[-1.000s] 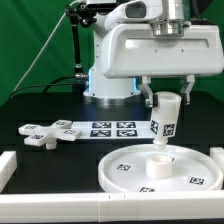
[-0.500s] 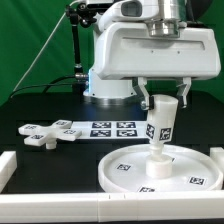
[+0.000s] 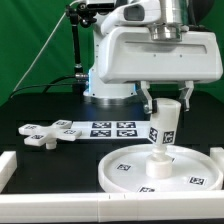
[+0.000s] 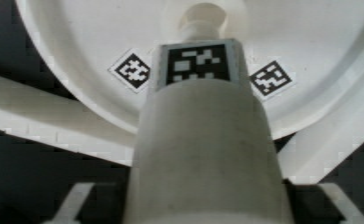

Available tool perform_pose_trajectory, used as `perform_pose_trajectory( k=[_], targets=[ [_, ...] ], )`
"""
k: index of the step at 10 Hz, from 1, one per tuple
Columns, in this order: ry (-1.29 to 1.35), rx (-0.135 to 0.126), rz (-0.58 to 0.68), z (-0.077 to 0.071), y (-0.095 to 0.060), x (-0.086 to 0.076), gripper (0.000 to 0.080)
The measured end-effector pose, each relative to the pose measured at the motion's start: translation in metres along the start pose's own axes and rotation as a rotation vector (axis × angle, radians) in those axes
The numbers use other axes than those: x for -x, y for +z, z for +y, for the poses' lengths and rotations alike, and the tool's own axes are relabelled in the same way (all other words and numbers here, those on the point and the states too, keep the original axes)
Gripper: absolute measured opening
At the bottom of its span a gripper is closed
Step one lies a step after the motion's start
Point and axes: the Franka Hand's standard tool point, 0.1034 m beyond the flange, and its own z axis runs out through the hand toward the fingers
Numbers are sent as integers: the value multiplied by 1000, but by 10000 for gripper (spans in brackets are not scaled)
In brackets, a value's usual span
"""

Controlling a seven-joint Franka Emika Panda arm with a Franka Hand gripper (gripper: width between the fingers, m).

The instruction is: Assemble round table

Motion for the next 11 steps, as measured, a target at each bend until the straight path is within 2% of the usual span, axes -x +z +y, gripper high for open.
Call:
perform_pose_trajectory(
  k=[7,11],
  targets=[
    [0,-4,-17,-2,14,14,410],
    [-1,15,41,-1,16,16,410]
  ],
)
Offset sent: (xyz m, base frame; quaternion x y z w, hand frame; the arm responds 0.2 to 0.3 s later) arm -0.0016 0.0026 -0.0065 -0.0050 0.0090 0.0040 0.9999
